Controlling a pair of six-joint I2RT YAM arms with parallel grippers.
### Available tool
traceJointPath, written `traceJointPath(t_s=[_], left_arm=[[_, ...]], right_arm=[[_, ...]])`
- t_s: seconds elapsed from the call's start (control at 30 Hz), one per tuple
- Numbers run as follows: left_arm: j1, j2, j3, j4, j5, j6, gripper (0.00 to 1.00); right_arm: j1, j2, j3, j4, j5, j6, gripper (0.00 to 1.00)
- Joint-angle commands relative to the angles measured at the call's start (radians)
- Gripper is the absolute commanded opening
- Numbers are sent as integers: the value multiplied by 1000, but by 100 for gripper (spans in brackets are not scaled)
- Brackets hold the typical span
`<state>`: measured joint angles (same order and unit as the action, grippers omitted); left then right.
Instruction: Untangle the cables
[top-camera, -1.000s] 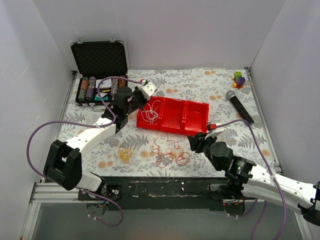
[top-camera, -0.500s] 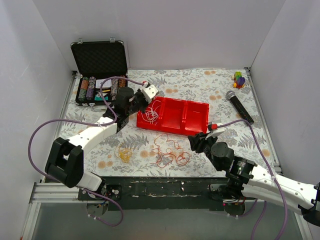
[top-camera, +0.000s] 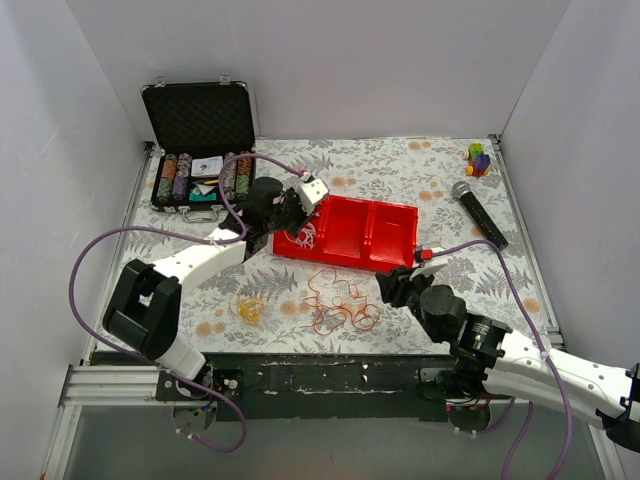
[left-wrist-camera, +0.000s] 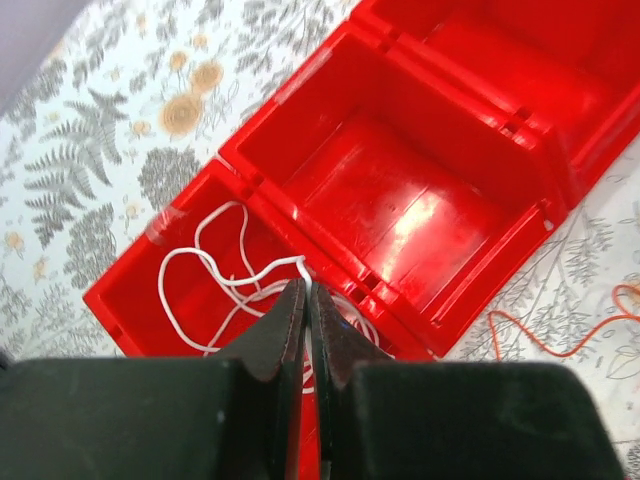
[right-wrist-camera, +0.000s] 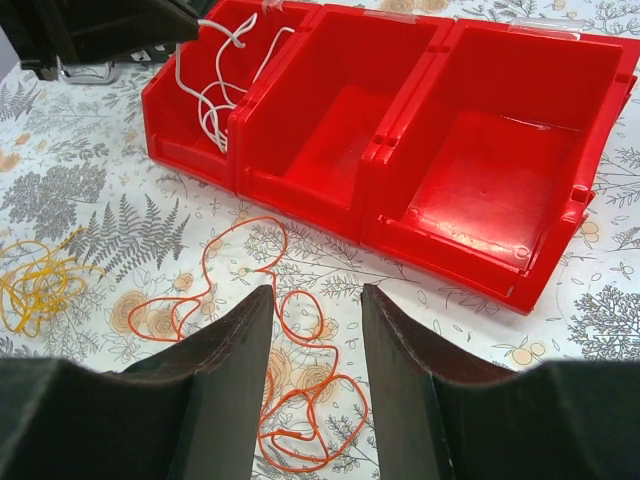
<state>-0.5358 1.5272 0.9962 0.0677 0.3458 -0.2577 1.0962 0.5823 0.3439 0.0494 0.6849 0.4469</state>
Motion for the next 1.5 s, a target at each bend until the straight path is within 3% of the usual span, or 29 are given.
traceJointPath(t_s=[0.0, 0.1, 0.17, 0.33, 0.43, 0.53, 0.7, 0.87, 1.0, 1.47], left_arm=[[28, 86, 50, -129, -94, -5, 4], [46, 88, 42, -116, -97, 3, 9], [46, 57, 27, -88, -85, 8, 25], [46, -48, 74, -193, -42, 6, 66], [46, -145, 84, -264, -18, 18, 78], [46, -249, 88, -395, 25, 38, 84], [50, -412, -14, -678, 108, 202, 84], [53, -470, -155, -825, 113, 334, 72], [54, -440, -229, -829, 96, 373, 58], [51, -204, -241, -672, 76, 367, 64]], right_arm=[[2, 2, 4, 49, 16, 9, 49], [2, 7, 7, 52, 8, 9, 49], [2, 8, 9, 53, 2, 9, 49], [2, 19, 17, 56, -4, 4, 49], [2, 22, 17, 67, -13, 4, 50], [1, 34, 20, 73, -24, 3, 50], [1, 56, 24, 98, -67, -11, 52], [2, 93, 40, 105, -91, -10, 54], [1, 102, 44, 112, -99, -13, 54], [1, 96, 37, 106, -99, -19, 55]])
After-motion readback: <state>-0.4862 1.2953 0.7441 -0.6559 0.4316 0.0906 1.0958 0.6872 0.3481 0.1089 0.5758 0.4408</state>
